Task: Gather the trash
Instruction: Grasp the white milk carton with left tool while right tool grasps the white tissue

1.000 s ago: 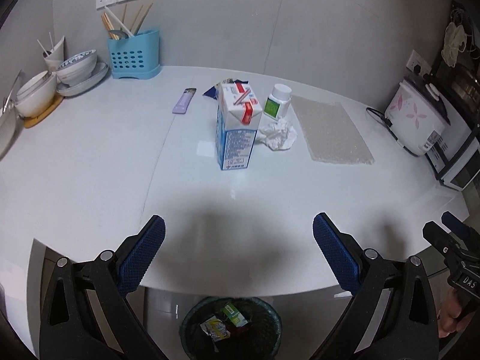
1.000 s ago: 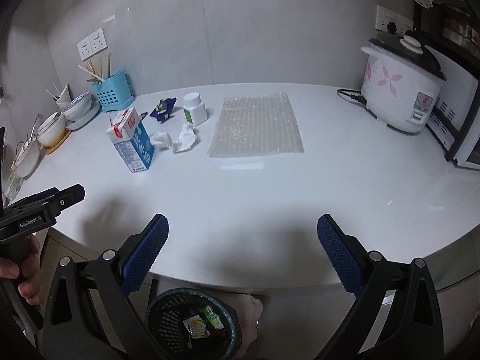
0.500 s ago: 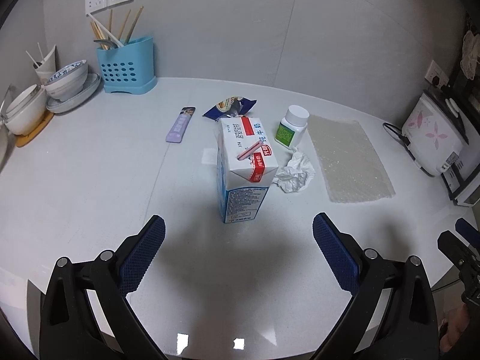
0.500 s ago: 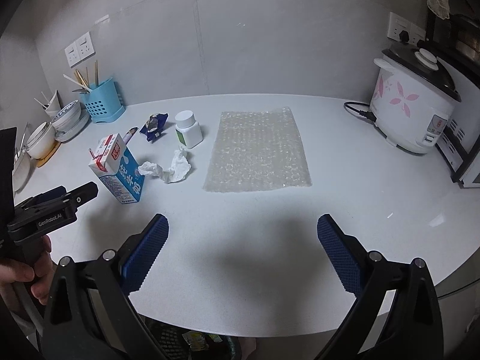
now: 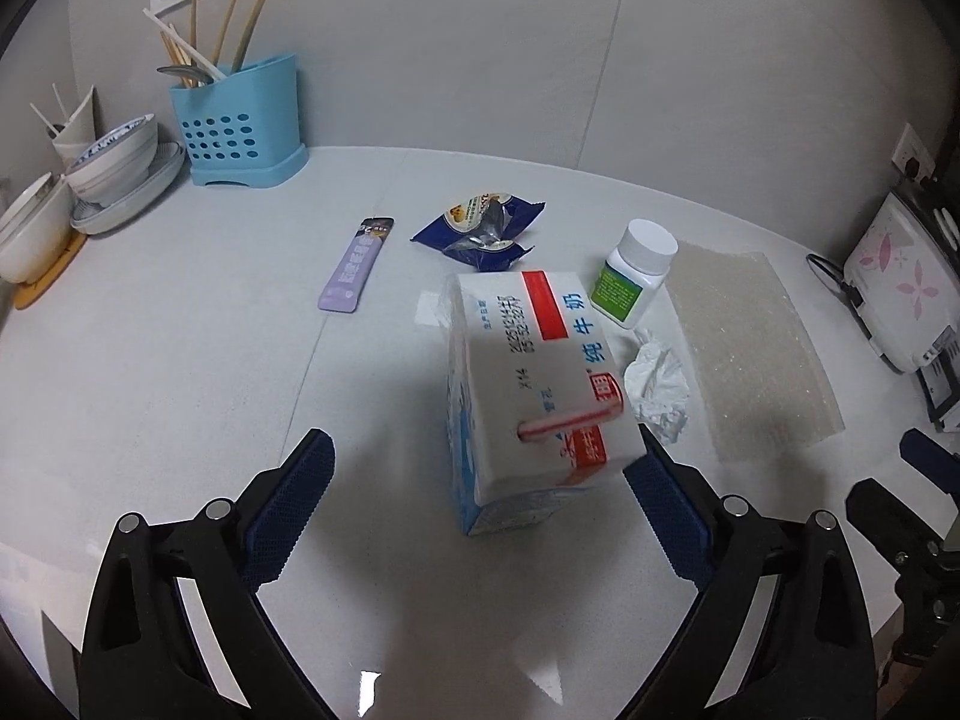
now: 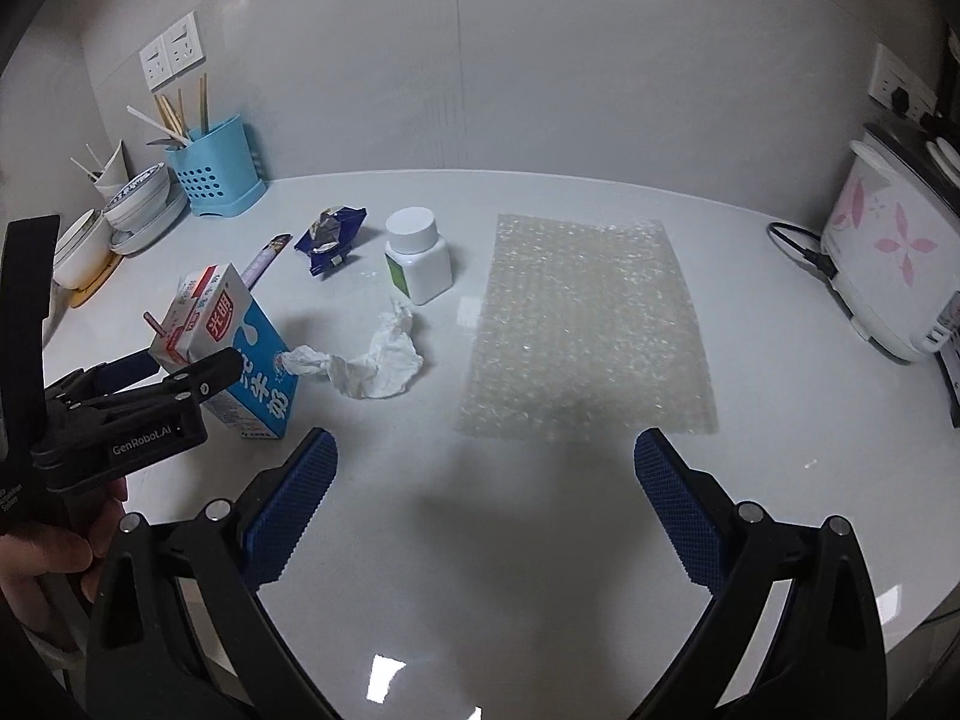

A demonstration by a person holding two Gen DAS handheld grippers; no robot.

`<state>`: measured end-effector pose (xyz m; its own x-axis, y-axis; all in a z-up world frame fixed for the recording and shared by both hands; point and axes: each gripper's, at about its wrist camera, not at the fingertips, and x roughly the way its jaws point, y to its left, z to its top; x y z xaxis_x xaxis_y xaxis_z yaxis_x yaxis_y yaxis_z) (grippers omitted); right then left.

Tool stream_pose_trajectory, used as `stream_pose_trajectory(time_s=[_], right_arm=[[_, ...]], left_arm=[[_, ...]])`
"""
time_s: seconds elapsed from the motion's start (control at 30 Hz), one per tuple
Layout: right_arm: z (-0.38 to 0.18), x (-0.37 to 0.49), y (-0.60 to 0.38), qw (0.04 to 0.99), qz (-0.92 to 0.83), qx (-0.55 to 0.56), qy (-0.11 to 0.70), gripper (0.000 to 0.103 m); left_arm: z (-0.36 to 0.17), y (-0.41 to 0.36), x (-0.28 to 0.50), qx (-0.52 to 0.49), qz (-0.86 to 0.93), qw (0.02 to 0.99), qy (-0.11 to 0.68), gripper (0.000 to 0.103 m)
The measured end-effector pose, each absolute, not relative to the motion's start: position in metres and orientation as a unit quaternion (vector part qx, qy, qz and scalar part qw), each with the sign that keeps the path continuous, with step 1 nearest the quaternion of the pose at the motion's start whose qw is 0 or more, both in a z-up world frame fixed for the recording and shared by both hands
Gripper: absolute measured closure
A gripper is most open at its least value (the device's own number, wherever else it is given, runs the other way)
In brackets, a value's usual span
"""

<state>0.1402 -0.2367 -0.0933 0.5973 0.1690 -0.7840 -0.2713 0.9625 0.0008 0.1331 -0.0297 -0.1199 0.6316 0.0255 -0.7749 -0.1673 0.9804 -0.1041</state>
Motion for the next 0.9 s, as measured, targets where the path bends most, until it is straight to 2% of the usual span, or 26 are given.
stream_pose_trajectory(time_s=[0.1,0.2,0.3,0.33,0.37,0.5,0.63,0.7,0.77,0.9], right_arm=[[-0.102,0.160,-0.217,0.886,0.144,-0.068,0.436,0.008],[-0.116,0.179,-0.200,0.878,0.161,-0.078,0.444,0.008],[-0.130,0.196,-0.186,0.870,0.174,-0.088,0.452,0.008],[-0.135,0.201,-0.181,0.868,0.177,-0.090,0.456,0.008],[-0.140,0.205,-0.177,0.865,0.179,-0.093,0.460,0.008],[-0.158,0.219,-0.158,0.856,0.178,-0.107,0.474,0.008],[-0.169,0.226,-0.148,0.851,0.174,-0.102,0.484,0.016],[-0.169,0.230,-0.143,0.852,0.176,-0.093,0.484,0.016],[-0.171,0.234,-0.135,0.850,0.177,-0.096,0.487,0.022],[-0.182,0.238,-0.124,0.840,0.170,-0.104,0.505,0.043]], left_arm=[[-0.124,-0.024,0.142,-0.077,0.049,0.899,0.429,0.014],[-0.129,-0.017,0.152,-0.074,0.043,0.897,0.433,0.025],[-0.133,-0.008,0.161,-0.066,0.037,0.894,0.441,0.047],[-0.133,-0.005,0.164,-0.061,0.036,0.893,0.444,0.059],[-0.133,-0.001,0.165,-0.056,0.037,0.893,0.446,0.063],[-0.131,0.019,0.162,-0.048,0.037,0.894,0.445,0.064],[-0.128,0.039,0.157,-0.058,0.039,0.889,0.454,0.064],[-0.126,0.046,0.153,-0.060,0.036,0.887,0.456,0.064],[-0.124,0.052,0.149,-0.067,0.034,0.885,0.459,0.064],[-0.123,0.060,0.144,-0.075,0.035,0.883,0.463,0.064]])
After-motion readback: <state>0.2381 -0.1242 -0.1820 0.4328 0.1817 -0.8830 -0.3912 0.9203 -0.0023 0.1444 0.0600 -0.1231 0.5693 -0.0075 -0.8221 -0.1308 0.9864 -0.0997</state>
